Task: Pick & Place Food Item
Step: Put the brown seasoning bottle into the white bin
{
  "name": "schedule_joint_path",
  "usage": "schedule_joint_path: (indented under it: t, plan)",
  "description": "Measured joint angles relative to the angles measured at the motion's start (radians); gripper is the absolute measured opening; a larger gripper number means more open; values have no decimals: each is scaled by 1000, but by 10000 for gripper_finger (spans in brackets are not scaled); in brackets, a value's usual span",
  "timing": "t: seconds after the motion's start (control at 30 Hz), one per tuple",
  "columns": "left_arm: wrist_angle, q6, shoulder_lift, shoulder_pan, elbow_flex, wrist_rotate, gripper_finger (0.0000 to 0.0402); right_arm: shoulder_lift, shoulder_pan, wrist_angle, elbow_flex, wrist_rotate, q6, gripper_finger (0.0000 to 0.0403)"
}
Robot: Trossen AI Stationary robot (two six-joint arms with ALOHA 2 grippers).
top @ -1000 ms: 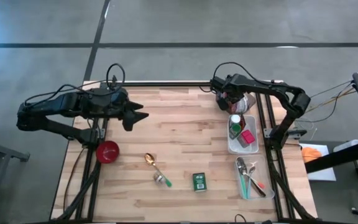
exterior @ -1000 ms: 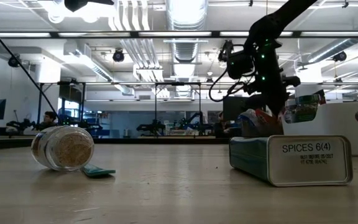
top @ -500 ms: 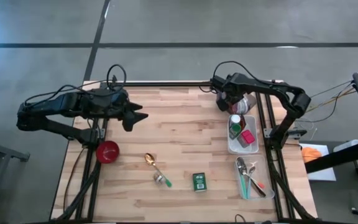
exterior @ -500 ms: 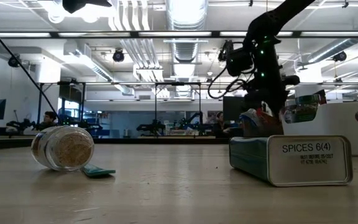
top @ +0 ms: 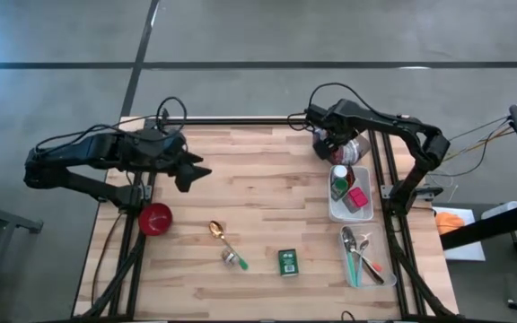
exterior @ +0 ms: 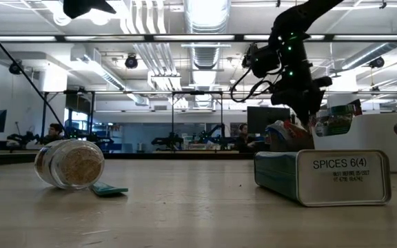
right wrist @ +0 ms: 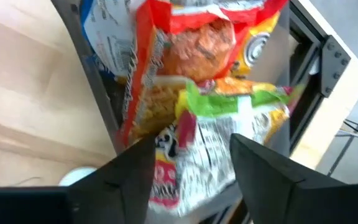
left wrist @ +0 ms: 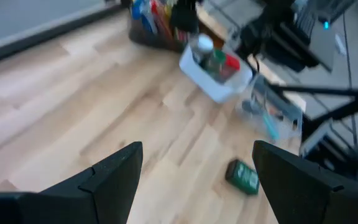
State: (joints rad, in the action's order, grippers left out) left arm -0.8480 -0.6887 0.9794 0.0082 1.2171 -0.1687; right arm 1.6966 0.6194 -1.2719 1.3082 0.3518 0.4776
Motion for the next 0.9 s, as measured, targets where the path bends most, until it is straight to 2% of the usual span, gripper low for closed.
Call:
schedule_joint_path:
  t: [0.17,0.4,0.67,0.8,0.9]
  plan:
    - [-27,7,25,-8,-46,113,308,-30,-22,-54,30,4,18,235]
    - [-13,208,82,-77,-215,228,308,-150,-123,-60,44,5,43,258]
    - [172,493,188,-246,-371,230,308,-291,-288,-55,37,-13,167,258]
    - [271,620,265,-300,-394,214,308,-329,-383,-53,30,-13,222,258]
    - [324,657,332,-320,-393,214,308,-344,-458,-54,25,-13,264,258]
